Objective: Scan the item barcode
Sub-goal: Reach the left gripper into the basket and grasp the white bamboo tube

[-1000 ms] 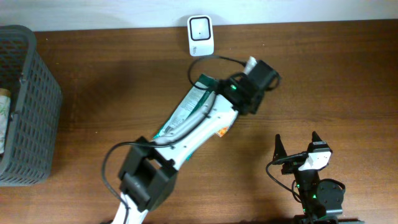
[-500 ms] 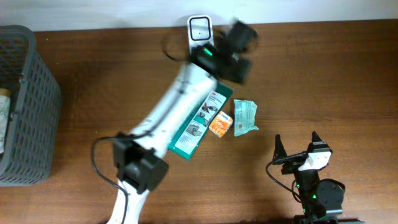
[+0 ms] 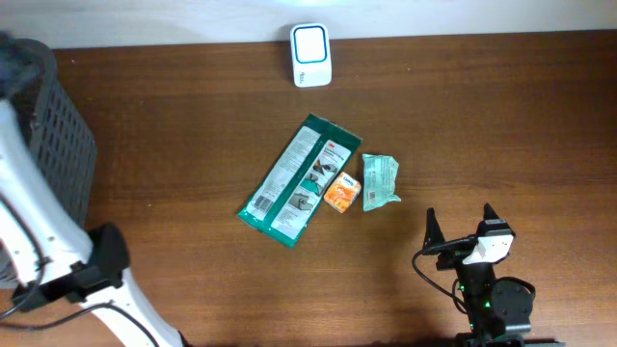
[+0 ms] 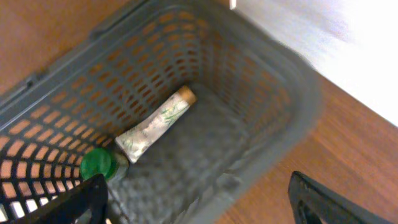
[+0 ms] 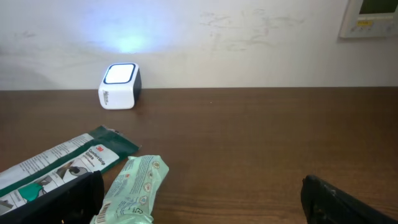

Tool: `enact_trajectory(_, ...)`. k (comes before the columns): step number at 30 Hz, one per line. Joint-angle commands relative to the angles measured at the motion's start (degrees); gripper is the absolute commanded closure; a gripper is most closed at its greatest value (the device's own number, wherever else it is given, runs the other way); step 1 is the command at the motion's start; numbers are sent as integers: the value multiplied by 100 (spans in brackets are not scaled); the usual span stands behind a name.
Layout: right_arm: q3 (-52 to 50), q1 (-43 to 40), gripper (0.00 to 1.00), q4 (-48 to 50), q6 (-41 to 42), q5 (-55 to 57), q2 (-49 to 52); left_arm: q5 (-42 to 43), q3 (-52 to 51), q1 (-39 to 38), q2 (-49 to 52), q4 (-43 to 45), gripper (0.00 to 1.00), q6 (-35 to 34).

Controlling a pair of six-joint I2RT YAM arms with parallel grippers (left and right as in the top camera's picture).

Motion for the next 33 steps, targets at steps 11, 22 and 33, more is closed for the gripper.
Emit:
enact_trajectory(11, -42, 48, 2, -7, 44, 31, -33, 1314, -3250, 2041, -9, 2057, 12, 271)
enact_trajectory(22, -42, 48, 2, -7, 44, 28, -33, 1252, -6170, 2041, 76, 5831, 5, 2507)
enact_trajectory(33, -42, 48, 2, -7, 44, 31, -33, 1091, -6437, 2135, 730, 6118, 9, 3268)
